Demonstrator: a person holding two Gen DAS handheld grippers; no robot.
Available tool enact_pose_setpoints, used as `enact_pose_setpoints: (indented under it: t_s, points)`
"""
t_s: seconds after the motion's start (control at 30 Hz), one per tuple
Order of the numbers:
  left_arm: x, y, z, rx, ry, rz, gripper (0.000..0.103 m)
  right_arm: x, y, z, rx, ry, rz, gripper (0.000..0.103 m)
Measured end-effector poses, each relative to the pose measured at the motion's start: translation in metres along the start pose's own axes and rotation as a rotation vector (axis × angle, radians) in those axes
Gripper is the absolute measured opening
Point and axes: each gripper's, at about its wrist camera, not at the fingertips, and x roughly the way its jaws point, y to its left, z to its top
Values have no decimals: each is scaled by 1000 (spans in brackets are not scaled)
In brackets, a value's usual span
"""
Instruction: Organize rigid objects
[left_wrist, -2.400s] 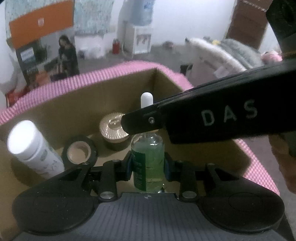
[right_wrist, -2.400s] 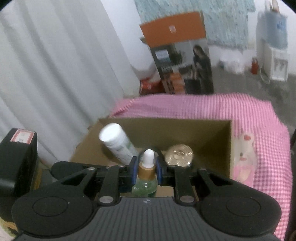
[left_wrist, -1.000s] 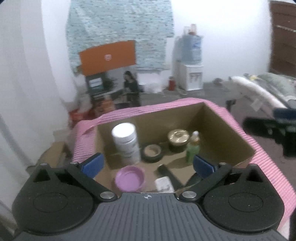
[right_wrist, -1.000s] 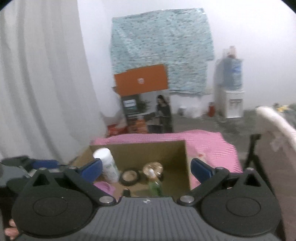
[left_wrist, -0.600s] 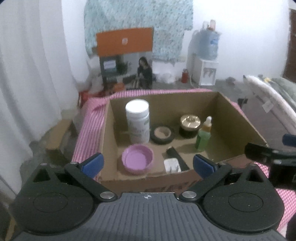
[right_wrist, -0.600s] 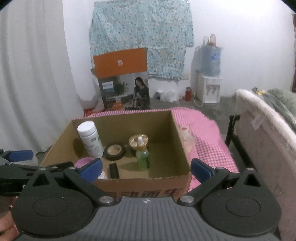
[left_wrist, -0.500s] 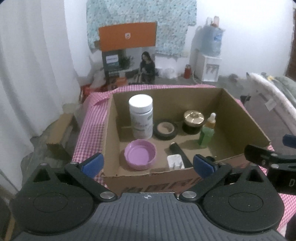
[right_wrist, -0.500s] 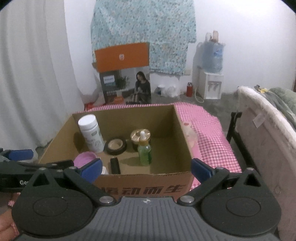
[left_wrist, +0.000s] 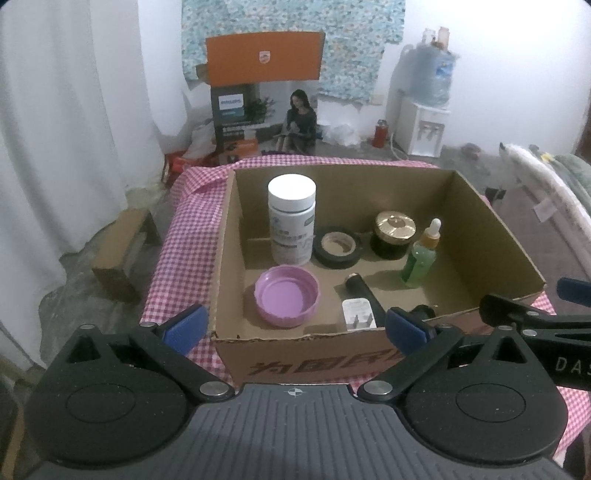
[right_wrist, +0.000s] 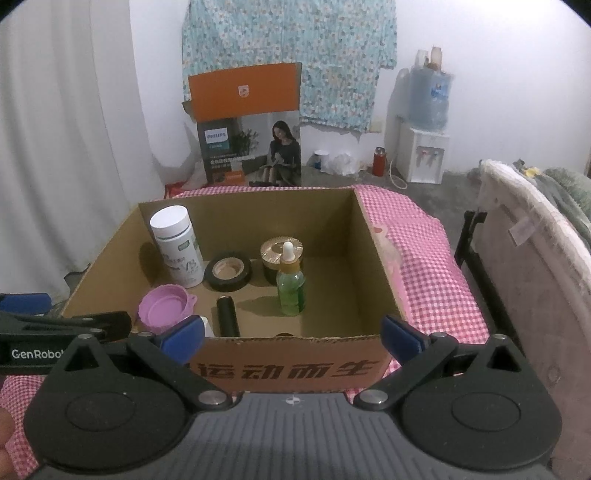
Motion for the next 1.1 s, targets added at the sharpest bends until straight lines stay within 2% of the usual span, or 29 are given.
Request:
enact_pose_setpoints:
  t_s: [1.1]
  points:
    - [0,7,0,0,13,13,103,1,8,-2,11,34,2,103]
